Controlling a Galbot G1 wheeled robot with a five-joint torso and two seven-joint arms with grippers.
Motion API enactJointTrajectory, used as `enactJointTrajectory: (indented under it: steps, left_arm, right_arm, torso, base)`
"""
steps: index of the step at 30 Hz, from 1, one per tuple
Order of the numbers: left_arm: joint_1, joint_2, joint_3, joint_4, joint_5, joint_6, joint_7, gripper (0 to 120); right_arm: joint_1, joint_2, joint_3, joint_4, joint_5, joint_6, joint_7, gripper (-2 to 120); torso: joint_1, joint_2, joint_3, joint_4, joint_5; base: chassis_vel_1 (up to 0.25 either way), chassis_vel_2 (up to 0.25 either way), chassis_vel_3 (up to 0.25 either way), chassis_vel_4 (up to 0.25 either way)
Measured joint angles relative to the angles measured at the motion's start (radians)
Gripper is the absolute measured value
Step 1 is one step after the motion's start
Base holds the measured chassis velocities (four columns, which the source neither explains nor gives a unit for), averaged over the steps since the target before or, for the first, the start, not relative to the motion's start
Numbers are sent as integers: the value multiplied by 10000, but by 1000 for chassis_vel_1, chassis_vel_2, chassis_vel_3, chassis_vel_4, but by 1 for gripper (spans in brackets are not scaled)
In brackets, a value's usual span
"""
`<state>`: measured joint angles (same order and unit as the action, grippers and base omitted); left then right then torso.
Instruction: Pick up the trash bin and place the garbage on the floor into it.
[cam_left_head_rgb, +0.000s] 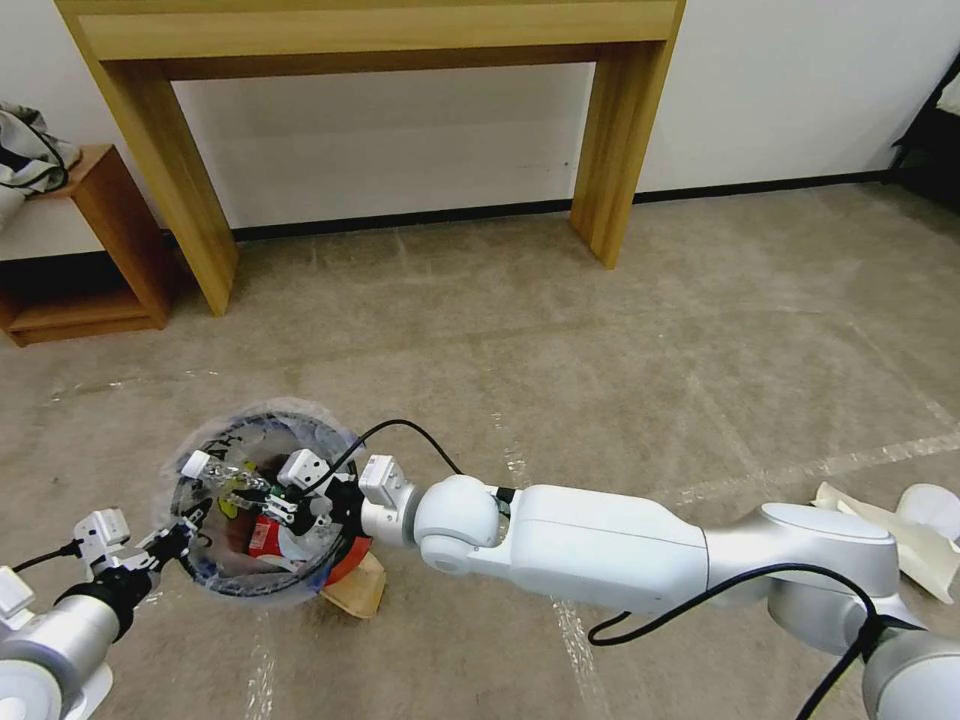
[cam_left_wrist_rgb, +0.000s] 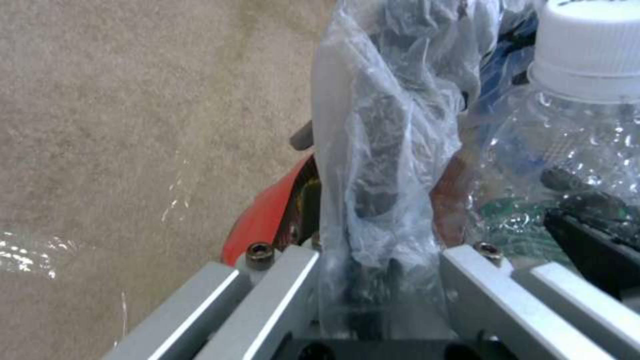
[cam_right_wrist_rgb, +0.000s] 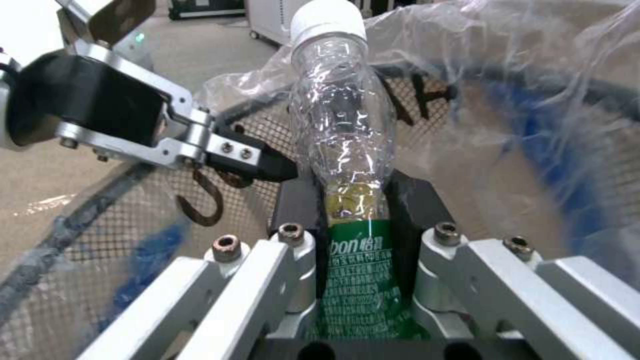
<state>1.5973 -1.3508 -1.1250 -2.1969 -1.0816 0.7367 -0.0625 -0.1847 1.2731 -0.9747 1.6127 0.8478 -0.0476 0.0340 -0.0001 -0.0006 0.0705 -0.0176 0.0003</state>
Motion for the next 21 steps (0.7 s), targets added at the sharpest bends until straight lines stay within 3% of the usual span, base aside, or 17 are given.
enactJointTrajectory:
  steps: [8, 13, 18, 21]
  left_arm:
    - [0, -50, 8, 8, 44, -8, -8, 1]
    - [0, -52, 9, 50, 61, -9, -1, 1]
    - [-11, -79, 20, 164, 114, -17, 31, 1]
    - [-16, -87, 32, 182, 130, -17, 40, 1]
  right_arm:
    - [-74, -108, 25, -41, -138, 56, -7, 16]
    - [-112, -107, 25, -54, -195, 63, 2, 32]
    - [-112, -141, 89, -24, -210, 64, 17, 57]
    - [-112, -145, 103, -14, -210, 64, 19, 62]
  torso:
    - [0, 0, 0, 1, 0]
    - [0, 0, 0, 1, 0]
    - [0, 0, 0, 1, 0]
    - [1, 0, 0, 1, 0]
  base:
    - [0, 0, 0, 0]
    - [0, 0, 0, 0]
    - [0, 0, 0, 0]
    - [0, 0, 0, 0]
